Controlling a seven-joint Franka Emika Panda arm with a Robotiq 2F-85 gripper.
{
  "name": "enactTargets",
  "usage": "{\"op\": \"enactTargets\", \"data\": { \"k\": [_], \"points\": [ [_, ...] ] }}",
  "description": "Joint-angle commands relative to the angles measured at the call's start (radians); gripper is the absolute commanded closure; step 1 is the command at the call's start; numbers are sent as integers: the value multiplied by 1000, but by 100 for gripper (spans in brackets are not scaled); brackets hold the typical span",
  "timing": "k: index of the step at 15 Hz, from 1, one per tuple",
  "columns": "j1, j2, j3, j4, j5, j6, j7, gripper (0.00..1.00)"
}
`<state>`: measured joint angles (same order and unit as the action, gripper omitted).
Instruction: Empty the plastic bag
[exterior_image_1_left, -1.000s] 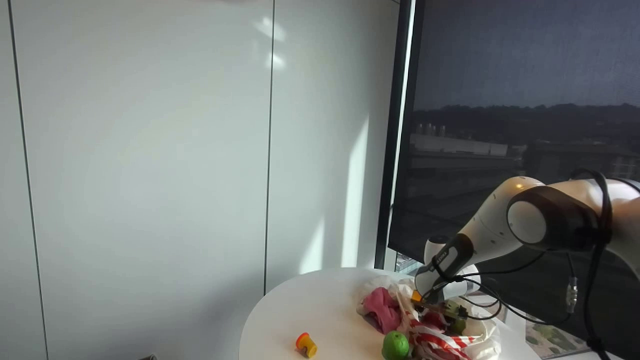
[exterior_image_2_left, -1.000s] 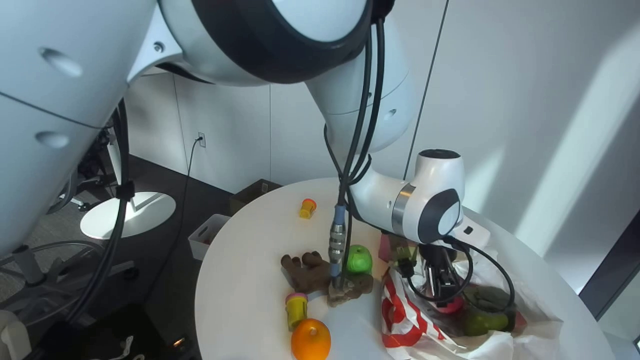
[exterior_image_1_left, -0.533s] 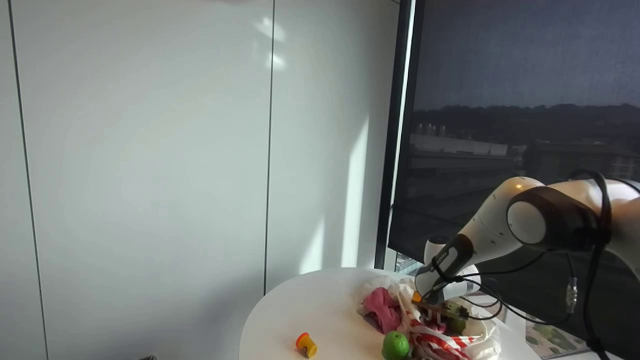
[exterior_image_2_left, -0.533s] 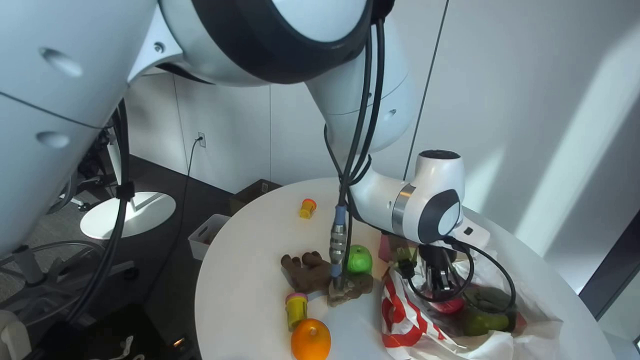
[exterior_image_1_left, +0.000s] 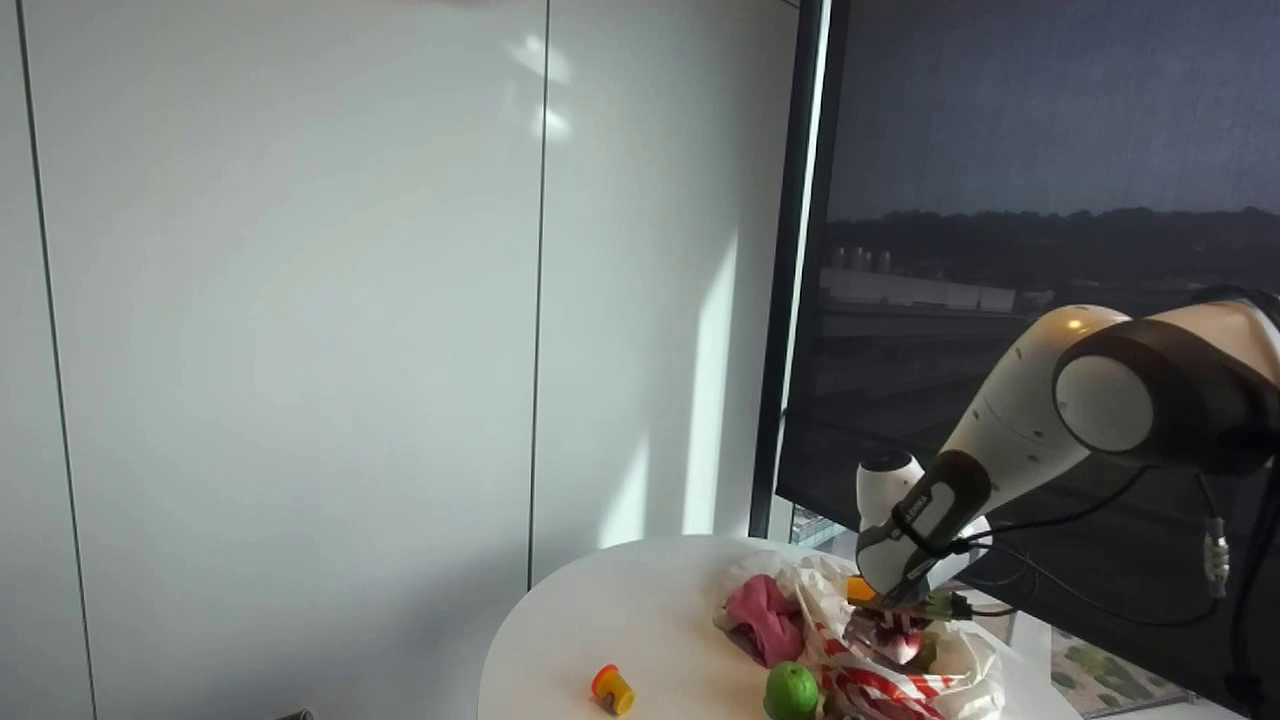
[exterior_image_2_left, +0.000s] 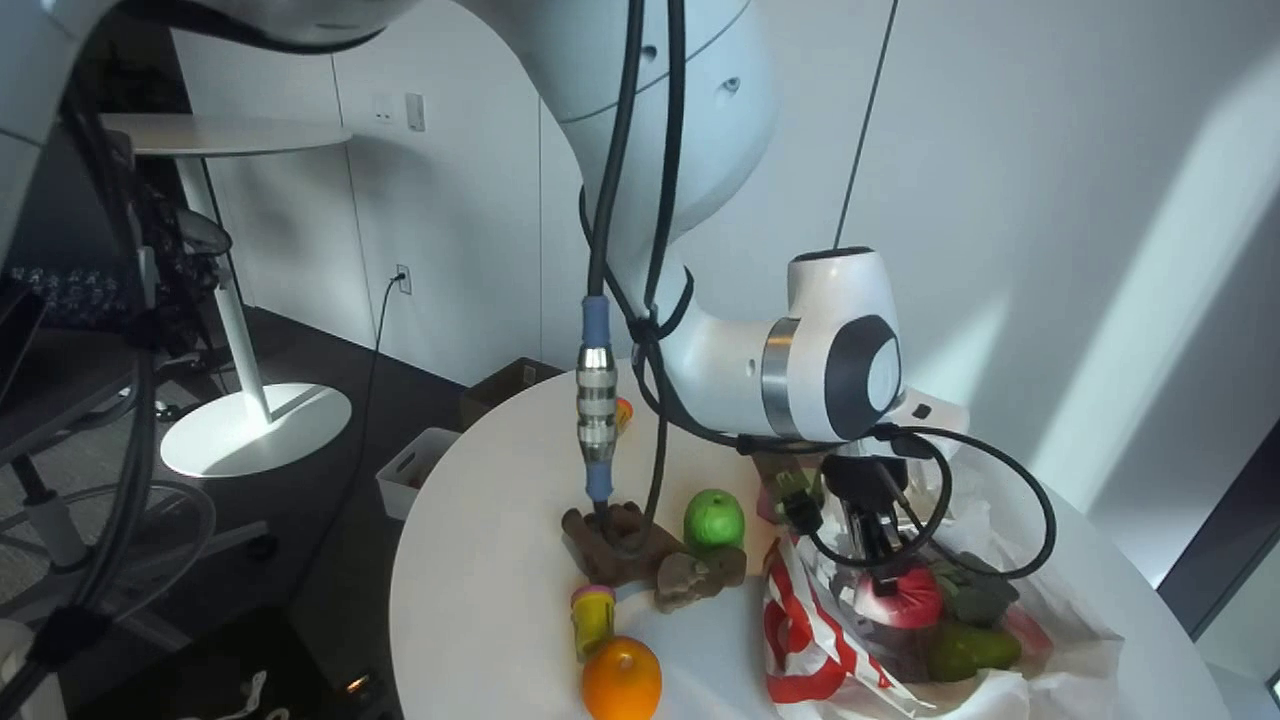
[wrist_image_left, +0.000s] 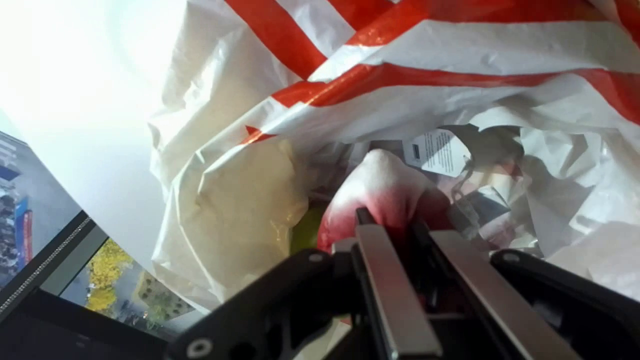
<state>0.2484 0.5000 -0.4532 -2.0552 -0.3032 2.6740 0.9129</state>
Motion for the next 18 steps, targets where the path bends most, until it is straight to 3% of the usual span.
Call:
{"op": "enactTargets", "data": {
  "k": [1,2,3,6,9,13,15,16,17,18],
  "points": [
    [102,-229,-72,-194,-228,32,85,83],
    [115,-282,-80,-230,-317,49,124,84],
    [190,-321,-151,-275,-402,104,185,84],
    [286,-466,-231,-360,-650,166,291,84],
    [298,-644,-173,-494,-755,163,248,83],
    [365,-722,-127,-600,-674,221,153,85],
    [427,-655,-136,-617,-605,318,103,87],
    [271,-595,67,-632,-469,391,17,88],
    [476,-567,-96,-621,-469,391,37,87],
    [478,-520,-56,-618,-397,415,-9,88]
  ]
}}
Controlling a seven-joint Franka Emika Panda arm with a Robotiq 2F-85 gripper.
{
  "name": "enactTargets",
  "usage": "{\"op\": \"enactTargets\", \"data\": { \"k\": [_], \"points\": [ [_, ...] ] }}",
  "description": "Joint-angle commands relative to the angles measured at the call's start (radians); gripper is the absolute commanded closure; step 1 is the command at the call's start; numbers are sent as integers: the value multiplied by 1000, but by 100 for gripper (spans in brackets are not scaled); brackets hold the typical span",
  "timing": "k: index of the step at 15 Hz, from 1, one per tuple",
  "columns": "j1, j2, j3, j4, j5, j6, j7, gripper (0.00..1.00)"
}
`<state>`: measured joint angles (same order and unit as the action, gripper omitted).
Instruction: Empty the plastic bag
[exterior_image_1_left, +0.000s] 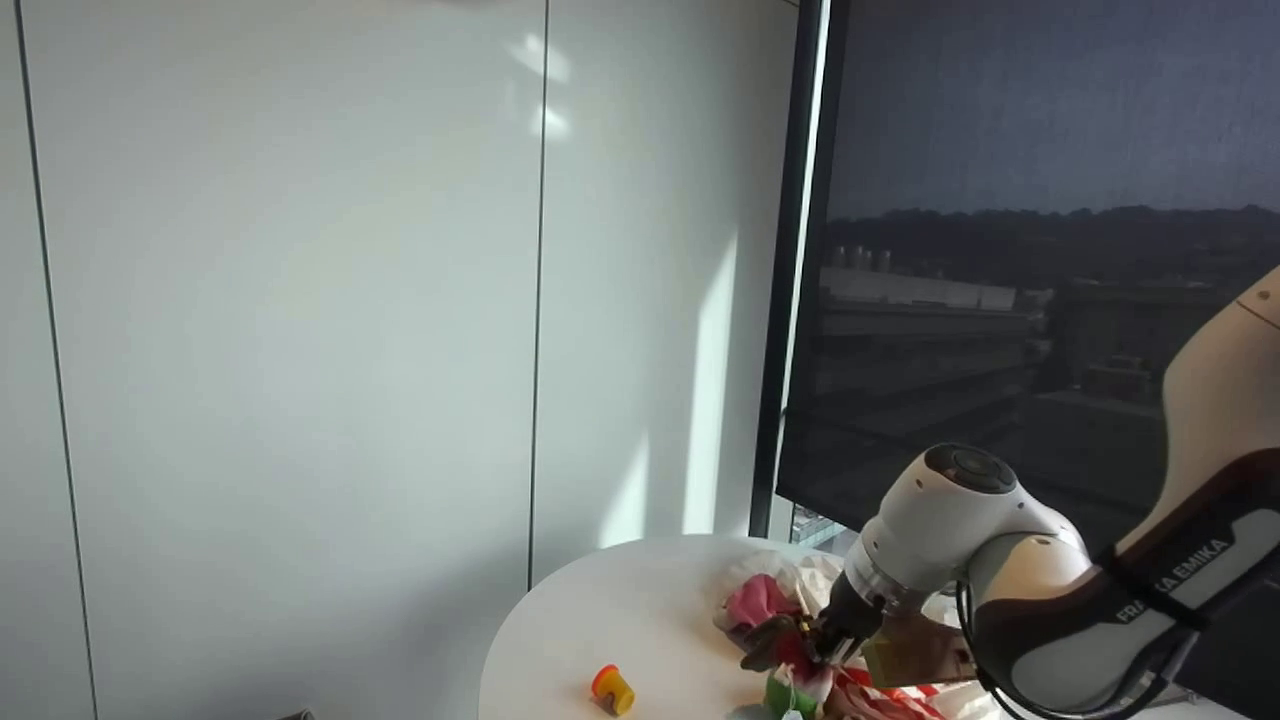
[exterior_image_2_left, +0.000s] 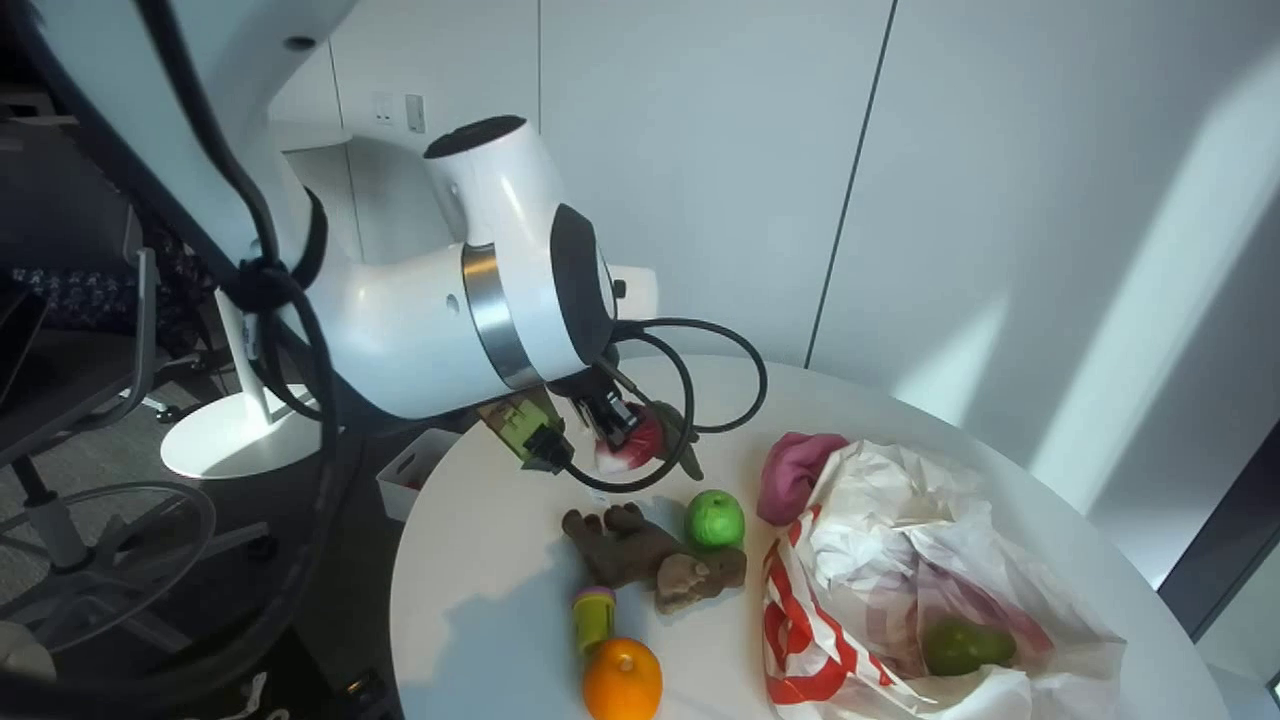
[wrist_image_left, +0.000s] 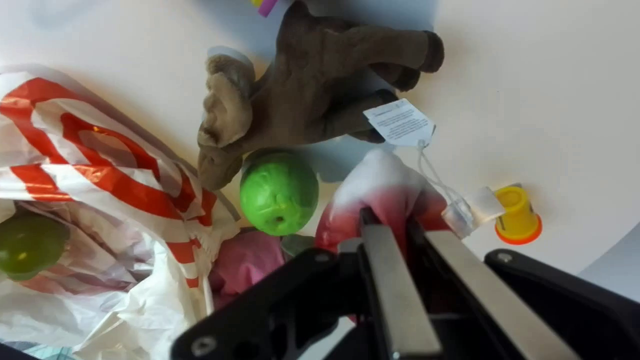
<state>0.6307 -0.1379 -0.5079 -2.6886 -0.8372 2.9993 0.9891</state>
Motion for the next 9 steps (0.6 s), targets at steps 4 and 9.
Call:
{"op": "enactTargets", "data": {
  "k": [4,9],
  "points": [
    [104,288,138,55,422,85,-237,61],
    [-110,293,396,109,697,-55,-501,31]
  ]
}}
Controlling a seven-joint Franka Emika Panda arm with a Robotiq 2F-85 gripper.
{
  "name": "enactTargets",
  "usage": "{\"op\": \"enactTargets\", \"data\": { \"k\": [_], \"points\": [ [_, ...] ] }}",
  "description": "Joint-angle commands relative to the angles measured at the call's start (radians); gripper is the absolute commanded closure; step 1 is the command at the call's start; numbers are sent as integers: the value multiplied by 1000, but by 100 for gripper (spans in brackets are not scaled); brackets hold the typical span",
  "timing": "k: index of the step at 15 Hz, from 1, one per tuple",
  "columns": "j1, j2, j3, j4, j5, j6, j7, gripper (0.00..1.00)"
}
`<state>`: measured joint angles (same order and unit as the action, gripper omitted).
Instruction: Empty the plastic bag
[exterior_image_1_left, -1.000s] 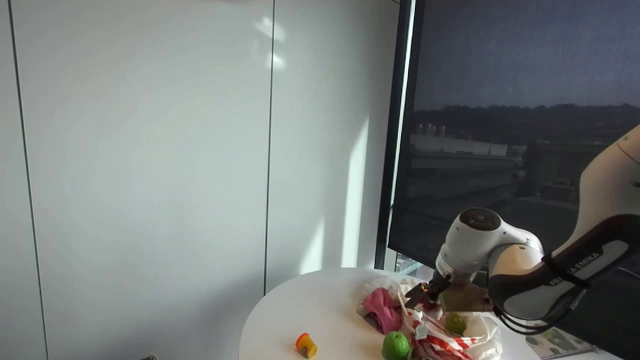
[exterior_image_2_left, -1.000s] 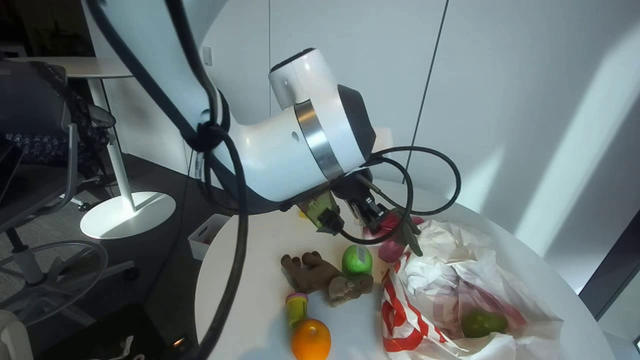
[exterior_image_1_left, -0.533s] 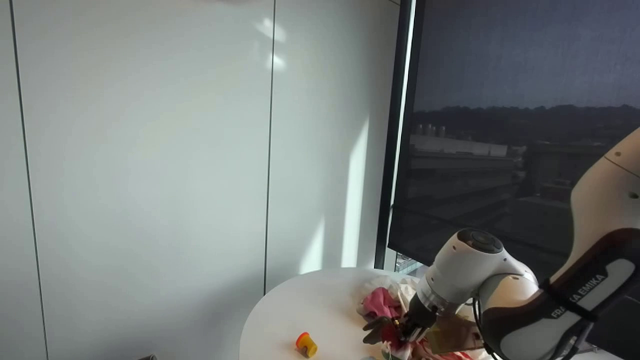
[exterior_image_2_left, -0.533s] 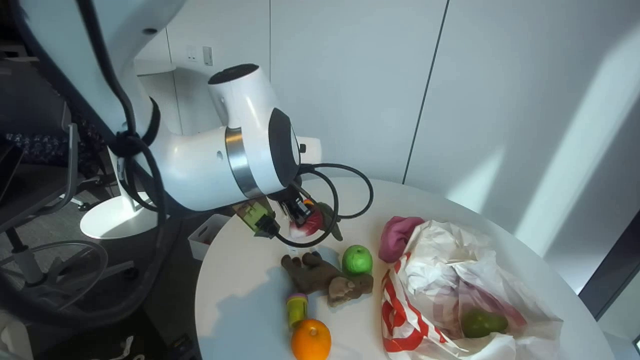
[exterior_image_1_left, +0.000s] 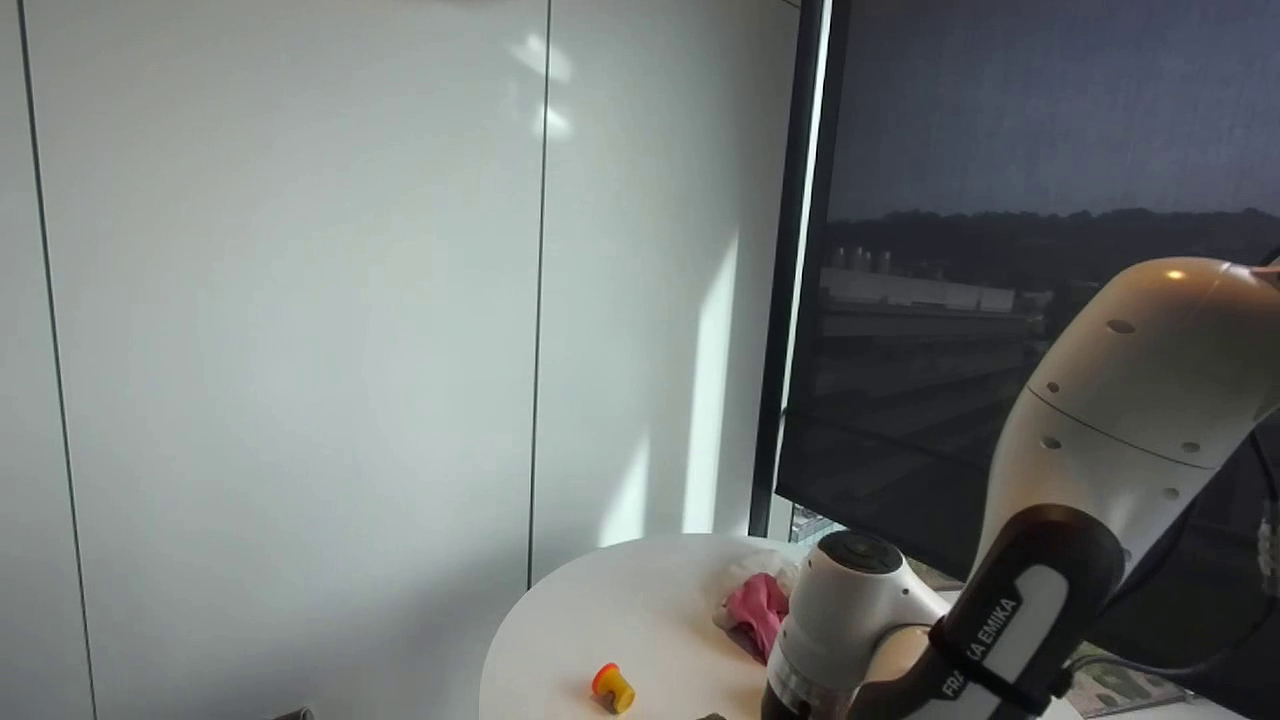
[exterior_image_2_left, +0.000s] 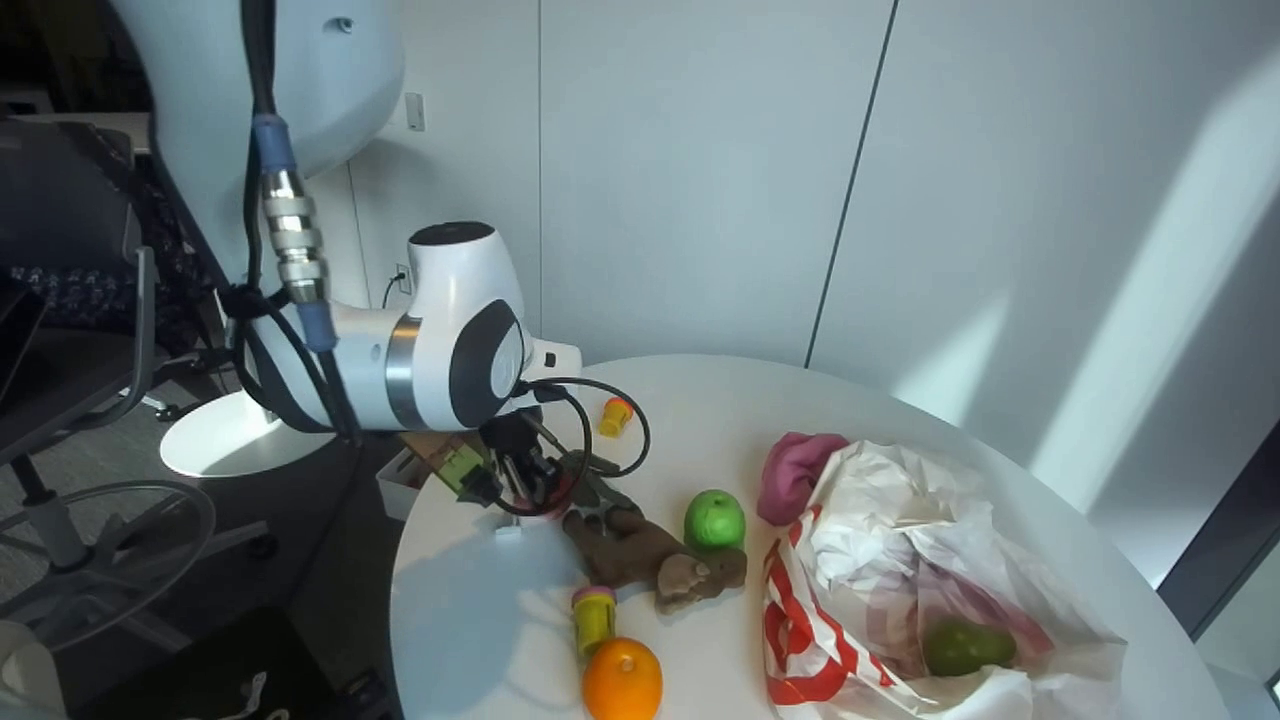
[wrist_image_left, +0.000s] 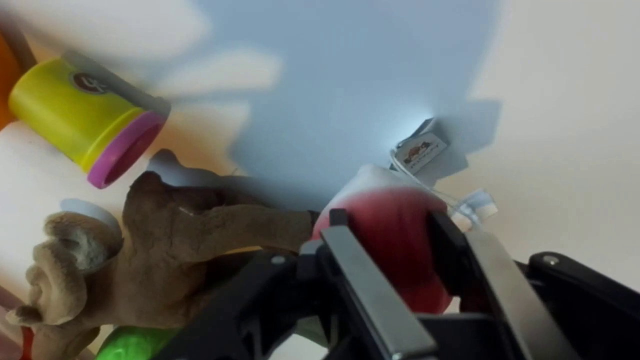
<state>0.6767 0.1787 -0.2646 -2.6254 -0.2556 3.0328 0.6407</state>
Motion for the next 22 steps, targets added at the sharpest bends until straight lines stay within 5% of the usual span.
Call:
{"op": "enactTargets", "data": {
  "k": [1,5,10,15,17,22],
  "points": [
    [-192,-40,175,58,142,-130,-194,24],
    [-314,-90,161,106,29,-198,-165,0],
    [-352,-20,-56,241,-267,-197,70,0],
    [-357,83,-184,397,-351,-262,275,0],
    [-433,129,-126,448,-340,-318,307,0],
    [-498,262,-105,570,-309,-394,351,0]
  ]
}}
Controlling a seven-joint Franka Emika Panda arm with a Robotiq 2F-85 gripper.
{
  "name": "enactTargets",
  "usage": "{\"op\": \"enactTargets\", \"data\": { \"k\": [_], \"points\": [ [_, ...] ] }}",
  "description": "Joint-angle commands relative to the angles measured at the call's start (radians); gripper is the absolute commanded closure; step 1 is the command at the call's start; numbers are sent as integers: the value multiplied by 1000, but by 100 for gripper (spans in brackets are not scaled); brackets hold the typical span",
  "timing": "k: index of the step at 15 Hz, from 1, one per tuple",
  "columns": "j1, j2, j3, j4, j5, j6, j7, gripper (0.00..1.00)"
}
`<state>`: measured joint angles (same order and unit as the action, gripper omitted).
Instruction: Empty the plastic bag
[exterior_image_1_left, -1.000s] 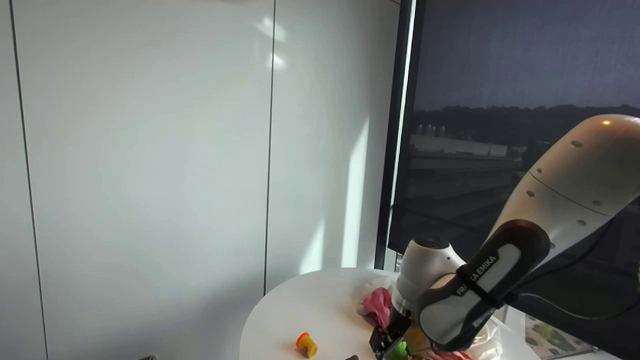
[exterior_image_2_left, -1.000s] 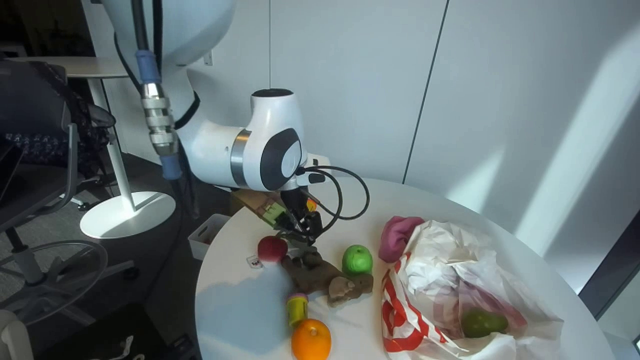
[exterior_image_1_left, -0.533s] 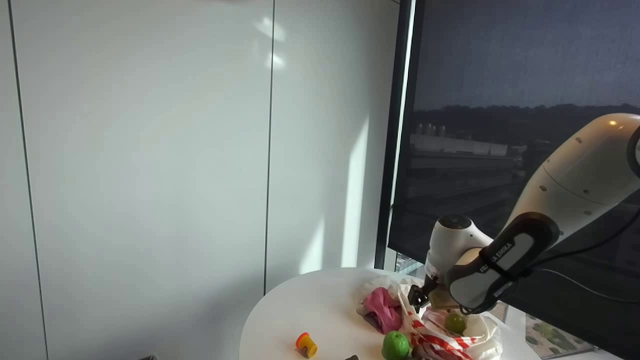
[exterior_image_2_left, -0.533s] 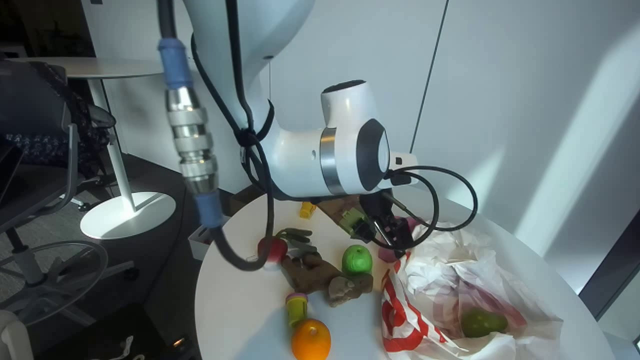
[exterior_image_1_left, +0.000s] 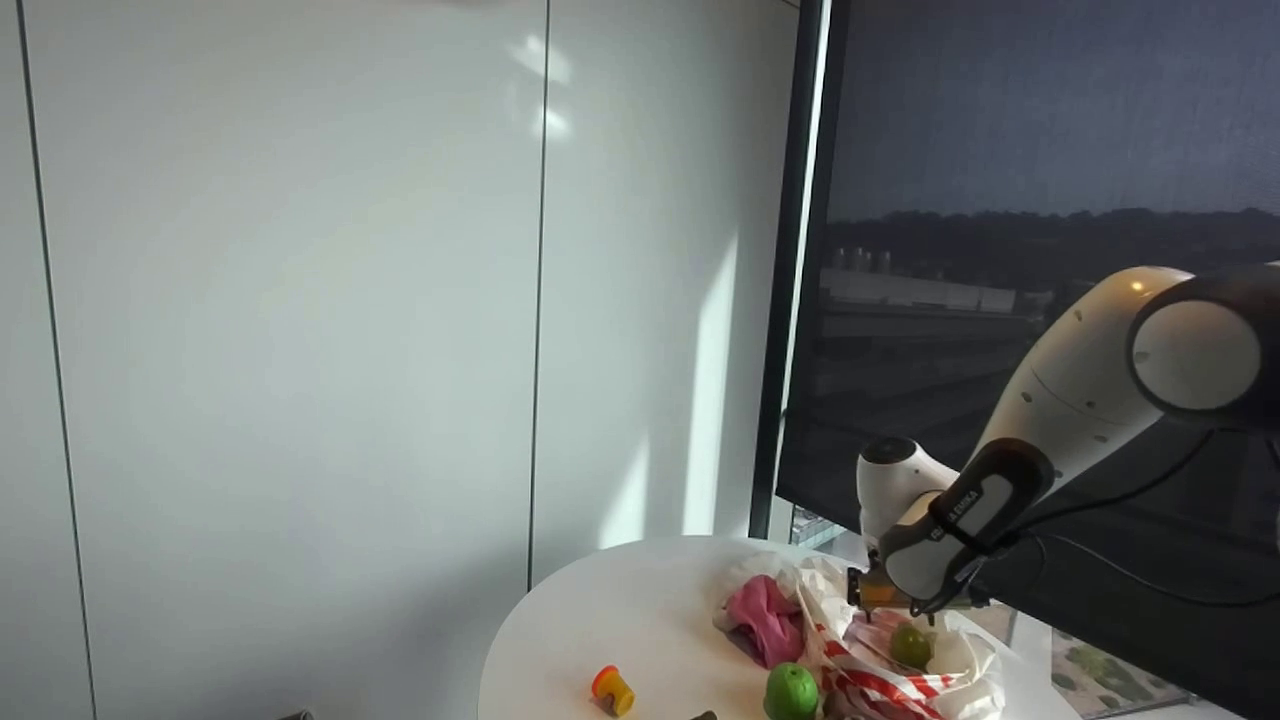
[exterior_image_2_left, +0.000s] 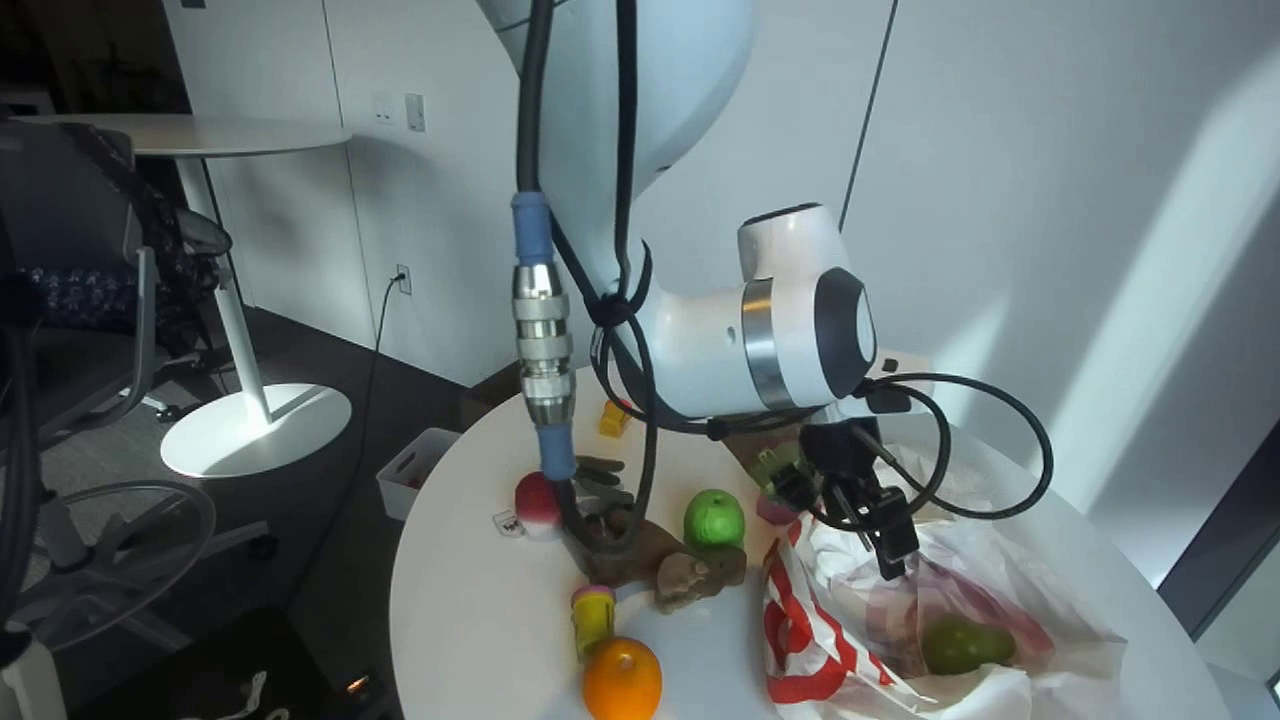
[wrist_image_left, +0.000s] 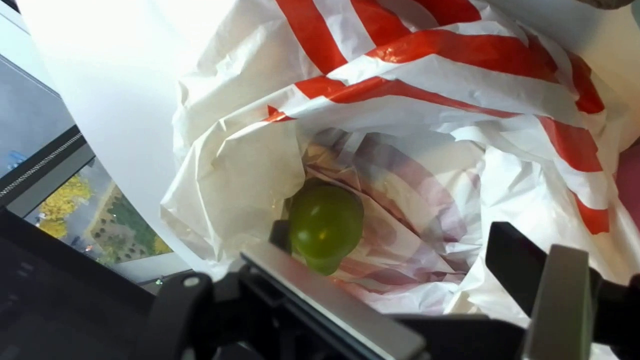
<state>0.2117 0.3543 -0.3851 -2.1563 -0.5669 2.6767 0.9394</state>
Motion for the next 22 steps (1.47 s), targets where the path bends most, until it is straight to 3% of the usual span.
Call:
{"op": "enactTargets", "data": {
  "k": [1,9,22],
  "points": [
    [-48,109,21,122,21,-49,45,0],
    [-89,254,7,232,114,-53,46,0],
    [-157,354,28,342,286,-37,10,0]
  ]
}}
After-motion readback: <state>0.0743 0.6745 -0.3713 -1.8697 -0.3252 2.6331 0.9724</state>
